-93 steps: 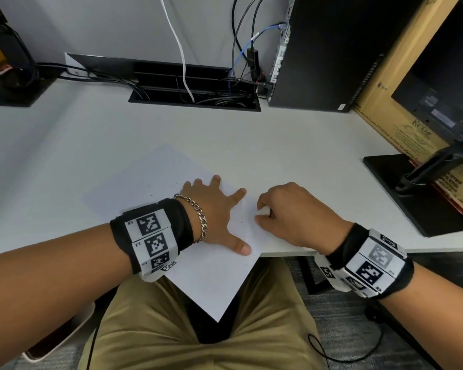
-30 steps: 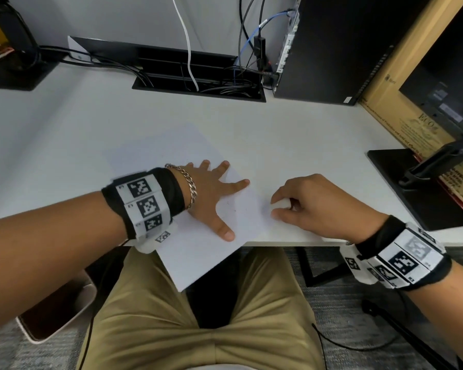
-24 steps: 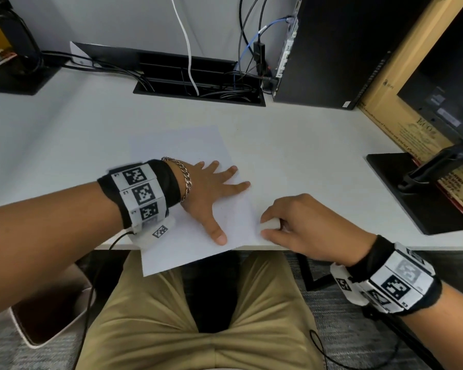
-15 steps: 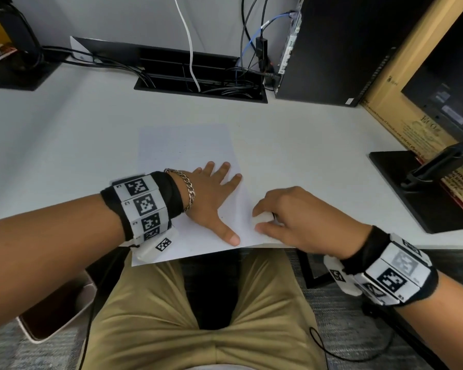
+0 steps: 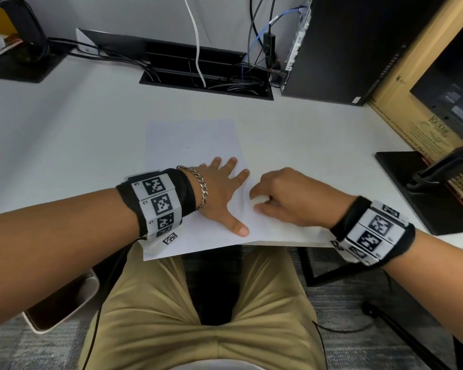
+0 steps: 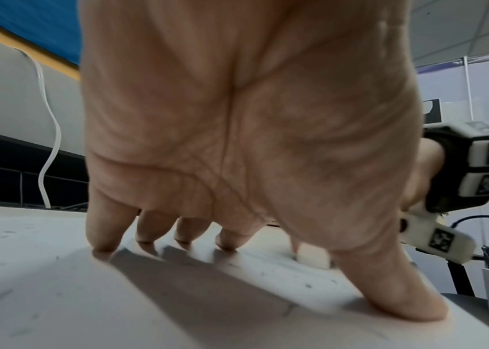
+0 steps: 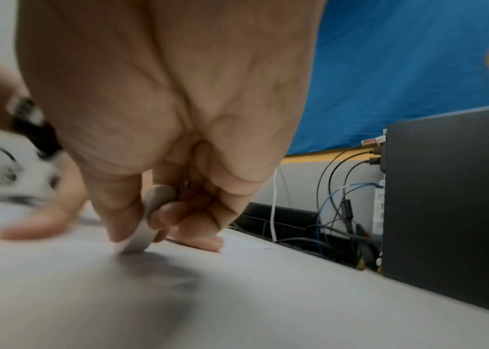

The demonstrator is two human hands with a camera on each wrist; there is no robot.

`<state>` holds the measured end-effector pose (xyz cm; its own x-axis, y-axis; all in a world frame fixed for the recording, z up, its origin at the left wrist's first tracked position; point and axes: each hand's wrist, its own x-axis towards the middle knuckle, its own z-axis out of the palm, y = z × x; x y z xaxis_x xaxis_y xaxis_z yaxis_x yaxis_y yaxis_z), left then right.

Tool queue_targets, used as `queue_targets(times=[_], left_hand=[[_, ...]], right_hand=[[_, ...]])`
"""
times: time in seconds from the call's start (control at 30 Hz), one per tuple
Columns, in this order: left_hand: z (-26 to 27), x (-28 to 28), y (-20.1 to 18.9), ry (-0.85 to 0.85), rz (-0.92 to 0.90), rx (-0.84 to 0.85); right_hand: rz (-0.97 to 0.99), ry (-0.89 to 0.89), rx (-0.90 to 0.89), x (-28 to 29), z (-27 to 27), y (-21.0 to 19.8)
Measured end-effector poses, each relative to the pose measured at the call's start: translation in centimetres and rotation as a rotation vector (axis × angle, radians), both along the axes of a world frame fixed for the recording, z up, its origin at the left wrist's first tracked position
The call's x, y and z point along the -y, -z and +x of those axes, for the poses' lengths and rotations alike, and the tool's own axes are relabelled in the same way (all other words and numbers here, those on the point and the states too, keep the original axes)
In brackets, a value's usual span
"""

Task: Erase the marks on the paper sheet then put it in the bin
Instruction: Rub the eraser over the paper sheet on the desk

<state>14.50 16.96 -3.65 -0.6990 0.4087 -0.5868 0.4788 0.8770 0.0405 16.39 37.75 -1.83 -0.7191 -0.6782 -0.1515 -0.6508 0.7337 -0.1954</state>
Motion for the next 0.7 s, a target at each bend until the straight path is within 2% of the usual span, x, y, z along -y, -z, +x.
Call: queue_targets(times=[0.1,0.23,0.4,0.57,0.7], left_hand=[[0.0,0.0,0.0,-0.008,0.0,0.0],[-0.1,-0.1,0.1,-0.013,0.003,-0.009],[0.0,-0.1,0.1,-0.014,0.007,-0.01],[0.0,-0.2,-0.2,-0.023,-0.003,-0.003],[-0.1,-0.3,-0.2,-0.023,0.003,0.005]], right_hand=[[0.014,0.004,-0.026,0.0,-0.4,0.0],[0.022,-0.112,0.094,-0.7,0.4,-0.8],[-0.003,0.015,-0.019,-0.3,-1.2,-0.3],[-0.015,-0.048,0.117,-1.4,0.5,-0.8],[-0.03,0.035,0.039,-0.3,-1.3,-0.2]])
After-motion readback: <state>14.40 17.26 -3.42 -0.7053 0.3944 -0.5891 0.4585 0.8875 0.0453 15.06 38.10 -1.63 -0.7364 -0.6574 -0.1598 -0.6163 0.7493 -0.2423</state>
